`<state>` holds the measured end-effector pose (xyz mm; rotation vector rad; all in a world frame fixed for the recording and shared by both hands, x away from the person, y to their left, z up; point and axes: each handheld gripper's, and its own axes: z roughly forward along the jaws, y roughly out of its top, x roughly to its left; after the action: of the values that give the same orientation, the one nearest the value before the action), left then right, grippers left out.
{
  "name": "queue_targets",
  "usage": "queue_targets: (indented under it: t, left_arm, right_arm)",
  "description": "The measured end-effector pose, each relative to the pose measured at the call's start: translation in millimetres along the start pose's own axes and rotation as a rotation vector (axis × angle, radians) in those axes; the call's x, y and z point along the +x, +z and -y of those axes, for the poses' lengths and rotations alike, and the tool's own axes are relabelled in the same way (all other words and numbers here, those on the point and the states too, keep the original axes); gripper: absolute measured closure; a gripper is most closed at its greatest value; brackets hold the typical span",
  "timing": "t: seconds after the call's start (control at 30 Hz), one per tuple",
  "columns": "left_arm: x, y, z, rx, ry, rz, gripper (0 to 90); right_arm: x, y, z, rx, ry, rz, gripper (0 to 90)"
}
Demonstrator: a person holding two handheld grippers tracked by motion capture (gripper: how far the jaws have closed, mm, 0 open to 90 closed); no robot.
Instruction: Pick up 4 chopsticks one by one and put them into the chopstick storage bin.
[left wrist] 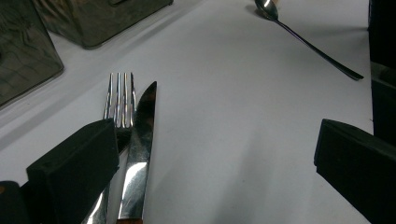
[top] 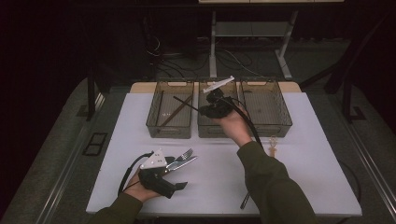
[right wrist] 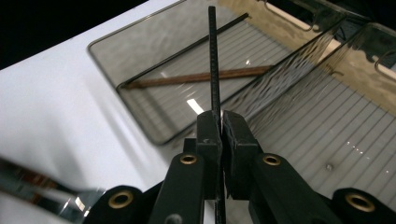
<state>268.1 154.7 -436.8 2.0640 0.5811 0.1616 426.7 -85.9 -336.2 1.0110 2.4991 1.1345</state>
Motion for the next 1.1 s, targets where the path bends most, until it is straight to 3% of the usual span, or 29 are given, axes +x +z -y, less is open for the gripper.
queue_targets:
  t: [0.63, 1.1]
  left_arm:
    - [-0.2, -1.6, -1.0, -0.013, 0.004, 0.011, 0.0]
    - [-0.6, -0.9, -1.3, -0.022, 0.0, 0.015, 0.0]
  right_arm:
    - [2.7, 75.3, -52.9, 0.063, 0.04, 0.069, 85.9]
    - [6.9, 110.2, -69.4, 0.105, 0.055, 0.09, 85.8]
